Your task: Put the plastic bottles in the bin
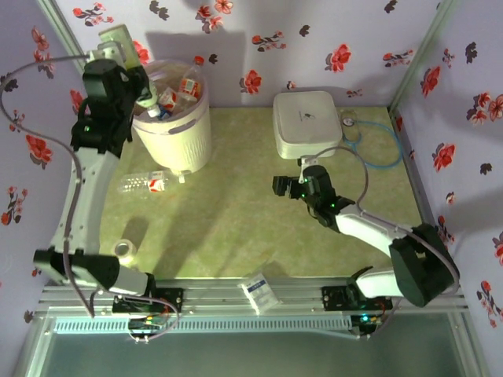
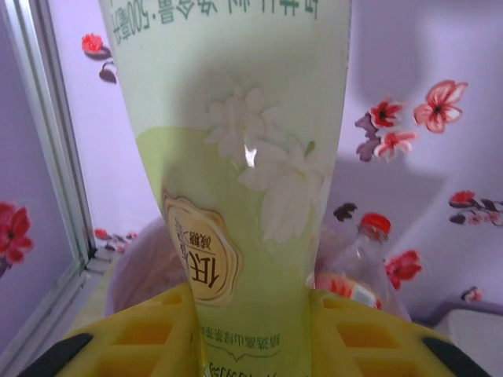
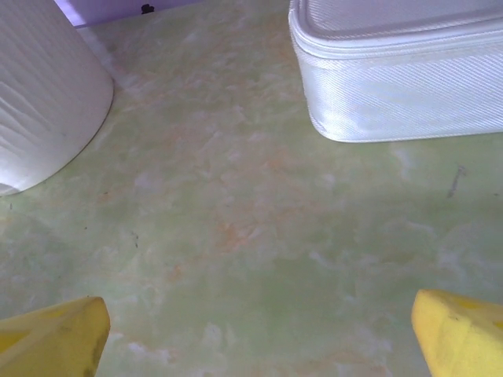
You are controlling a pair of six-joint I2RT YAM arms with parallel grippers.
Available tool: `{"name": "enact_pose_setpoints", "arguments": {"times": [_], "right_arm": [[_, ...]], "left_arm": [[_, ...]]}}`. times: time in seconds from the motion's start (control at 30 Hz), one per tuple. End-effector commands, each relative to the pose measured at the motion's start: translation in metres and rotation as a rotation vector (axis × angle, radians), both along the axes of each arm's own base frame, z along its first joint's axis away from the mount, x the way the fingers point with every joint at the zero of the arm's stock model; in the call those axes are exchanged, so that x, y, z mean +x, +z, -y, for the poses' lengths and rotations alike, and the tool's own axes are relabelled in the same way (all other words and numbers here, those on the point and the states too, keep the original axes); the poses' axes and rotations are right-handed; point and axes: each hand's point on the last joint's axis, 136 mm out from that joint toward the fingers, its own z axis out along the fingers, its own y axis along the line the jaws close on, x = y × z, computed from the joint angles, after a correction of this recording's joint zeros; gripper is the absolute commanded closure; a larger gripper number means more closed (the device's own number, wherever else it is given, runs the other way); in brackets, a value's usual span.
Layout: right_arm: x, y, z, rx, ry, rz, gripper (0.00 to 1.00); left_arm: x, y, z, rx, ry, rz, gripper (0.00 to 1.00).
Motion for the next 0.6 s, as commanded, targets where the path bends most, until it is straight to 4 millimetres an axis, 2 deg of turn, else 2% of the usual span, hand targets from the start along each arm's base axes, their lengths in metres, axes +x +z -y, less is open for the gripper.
{"name": "enact_pose_setpoints", "arguments": {"times": [0.0, 0.1, 0.2, 0.27, 0.4, 0.57], "right_arm": [[-0.01, -0.008, 0.02, -0.027, -0.062, -0.017, 0.01], [-0.015, -0.008, 0.026, -0.028, -0.076, -0.016, 0.01], [-0.017, -0.007, 0.027, -0.042, -0.069, -0.012, 0.01], [-0.018, -0.007, 0.027, -0.045, -0.065, -0.012, 0.01], [-0.018, -0.007, 0.028, -0.041, -0.069, -0.013, 0.01], [-0.015, -0.009, 0.024, -0.054, -0.055, -0.018, 0.01]], "left_arm": [[0.024, 0.033, -0.001, 0.032, -0.038, 0.093, 0.96], [0.054, 0.003, 0.014, 0.043, -0.12, -0.015, 1.0], [0.07, -0.032, 0.032, 0.079, -0.229, -0.132, 1.0], [0.075, -0.057, 0.039, 0.095, -0.279, -0.204, 1.0], [0.076, -0.102, 0.04, 0.092, -0.339, -0.343, 1.0], [0.073, -0.143, 0.041, 0.142, -0.39, -0.467, 1.0]]}}
